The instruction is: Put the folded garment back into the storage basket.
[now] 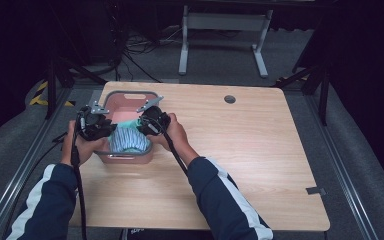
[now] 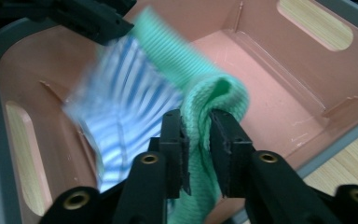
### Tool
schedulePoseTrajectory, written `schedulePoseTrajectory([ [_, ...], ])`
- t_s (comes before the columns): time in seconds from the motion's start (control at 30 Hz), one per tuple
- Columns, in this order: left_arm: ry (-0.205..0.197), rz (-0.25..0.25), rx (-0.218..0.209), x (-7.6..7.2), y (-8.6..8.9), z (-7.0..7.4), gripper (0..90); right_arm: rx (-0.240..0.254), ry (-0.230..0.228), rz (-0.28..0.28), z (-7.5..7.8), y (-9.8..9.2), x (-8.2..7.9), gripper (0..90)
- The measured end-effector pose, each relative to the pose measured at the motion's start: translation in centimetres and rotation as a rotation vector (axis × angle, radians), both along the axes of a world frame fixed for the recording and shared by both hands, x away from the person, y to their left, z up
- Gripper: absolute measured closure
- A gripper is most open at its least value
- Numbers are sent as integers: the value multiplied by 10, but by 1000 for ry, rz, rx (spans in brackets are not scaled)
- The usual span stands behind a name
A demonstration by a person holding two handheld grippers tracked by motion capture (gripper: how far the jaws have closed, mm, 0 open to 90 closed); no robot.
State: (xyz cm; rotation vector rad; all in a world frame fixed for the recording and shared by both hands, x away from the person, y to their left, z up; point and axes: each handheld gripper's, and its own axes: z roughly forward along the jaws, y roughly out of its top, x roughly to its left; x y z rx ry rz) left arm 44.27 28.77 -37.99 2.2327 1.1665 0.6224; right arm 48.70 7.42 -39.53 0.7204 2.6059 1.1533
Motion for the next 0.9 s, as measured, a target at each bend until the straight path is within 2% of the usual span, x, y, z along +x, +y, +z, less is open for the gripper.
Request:
schedulePoseTrajectory([
  [0.17,-8,-11,12,-3,-1,-1,683,-10,-8,2,4,-3,-1,724],
  [0.3,-11,-16,11,-6,-2,-1,683,-30,-9,10,3,-5,-1,699],
  [0.4,-14,-22,14,-8,-3,-1,681,-28,-8,9,2,-7,-1,674],
  [0.5,-16,-8,26,-9,-3,-1,660,-44,-18,3,1,-6,-2,646],
  [0.63,-23,-10,15,-11,-3,0,622,-57,-35,13,3,-7,-5,593],
  [0.73,-38,-3,7,-14,-3,2,596,-90,-67,0,6,-11,-6,529],
  [0.77,-52,-8,-5,-17,-4,5,586,-95,-66,-1,7,-13,-7,521],
  [0.83,-62,-9,-4,-19,-6,7,538,-103,-76,-19,9,-17,-7,485],
  [0.9,-80,-24,-1,-23,-8,10,535,-104,-77,-20,10,-19,-7,479],
])
